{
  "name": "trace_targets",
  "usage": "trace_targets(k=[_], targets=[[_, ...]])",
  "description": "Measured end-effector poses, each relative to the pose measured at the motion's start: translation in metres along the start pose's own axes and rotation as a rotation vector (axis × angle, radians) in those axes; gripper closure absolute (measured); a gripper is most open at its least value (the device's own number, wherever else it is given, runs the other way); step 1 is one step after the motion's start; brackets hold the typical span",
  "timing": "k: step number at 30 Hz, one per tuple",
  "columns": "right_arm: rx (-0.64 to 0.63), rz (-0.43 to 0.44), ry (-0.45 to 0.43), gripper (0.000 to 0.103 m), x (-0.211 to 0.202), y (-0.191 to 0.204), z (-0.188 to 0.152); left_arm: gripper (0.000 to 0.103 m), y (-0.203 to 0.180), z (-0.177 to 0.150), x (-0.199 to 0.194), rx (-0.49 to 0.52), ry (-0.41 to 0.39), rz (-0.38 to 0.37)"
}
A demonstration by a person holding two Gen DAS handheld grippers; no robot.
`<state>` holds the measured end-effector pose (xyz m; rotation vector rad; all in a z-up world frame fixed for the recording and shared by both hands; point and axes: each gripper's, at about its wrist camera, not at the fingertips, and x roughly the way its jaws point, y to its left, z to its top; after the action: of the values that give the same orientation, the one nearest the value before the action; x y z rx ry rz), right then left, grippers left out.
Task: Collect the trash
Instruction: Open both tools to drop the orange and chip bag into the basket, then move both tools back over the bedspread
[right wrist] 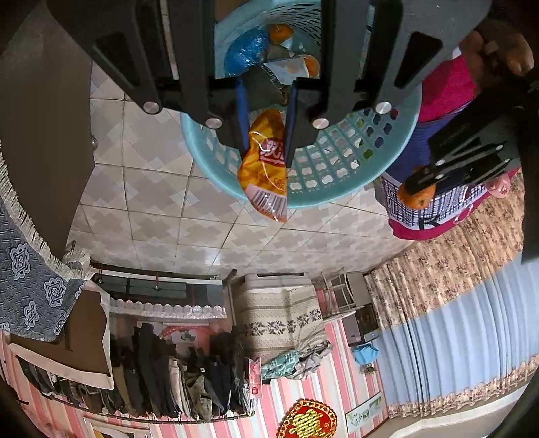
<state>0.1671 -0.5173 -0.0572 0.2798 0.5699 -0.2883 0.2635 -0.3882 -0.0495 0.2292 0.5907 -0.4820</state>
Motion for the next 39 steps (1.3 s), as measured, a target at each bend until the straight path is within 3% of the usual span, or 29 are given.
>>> trace_targets(k=[1,5,10,22,24,26,32,39], targets=[[0.000,-0.002,0.002,0.084,0.000,0.000,0.000,0.069,-0.003,0.001,0.002,0.005,0.001,-0.002],[0.001,-0.004,0.006,0.084,0.001,0.000,0.001,0.043,-0.004,0.005,0.004,0.003,-0.011,0.011],[-0.014,0.000,0.013,0.084,0.004,0.005,0.002,0.012,0.019,0.006,-0.005,-0.024,-0.038,0.092],[-0.091,-0.004,0.027,0.082,0.007,0.034,0.004,0.006,0.090,-0.011,-0.054,-0.108,-0.065,0.230],[-0.095,-0.011,0.037,0.068,0.009,0.037,0.005,0.006,0.099,-0.012,-0.064,-0.125,-0.075,0.241],[-0.097,-0.014,0.034,0.042,0.009,0.039,0.006,0.006,0.108,-0.012,-0.074,-0.137,-0.083,0.249],[-0.119,-0.038,-0.005,0.018,-0.001,0.050,0.008,0.006,0.133,-0.023,-0.100,-0.144,-0.102,0.302],[-0.179,-0.071,-0.036,0.010,-0.004,0.074,0.009,0.006,0.167,-0.043,-0.123,-0.195,-0.076,0.324]])
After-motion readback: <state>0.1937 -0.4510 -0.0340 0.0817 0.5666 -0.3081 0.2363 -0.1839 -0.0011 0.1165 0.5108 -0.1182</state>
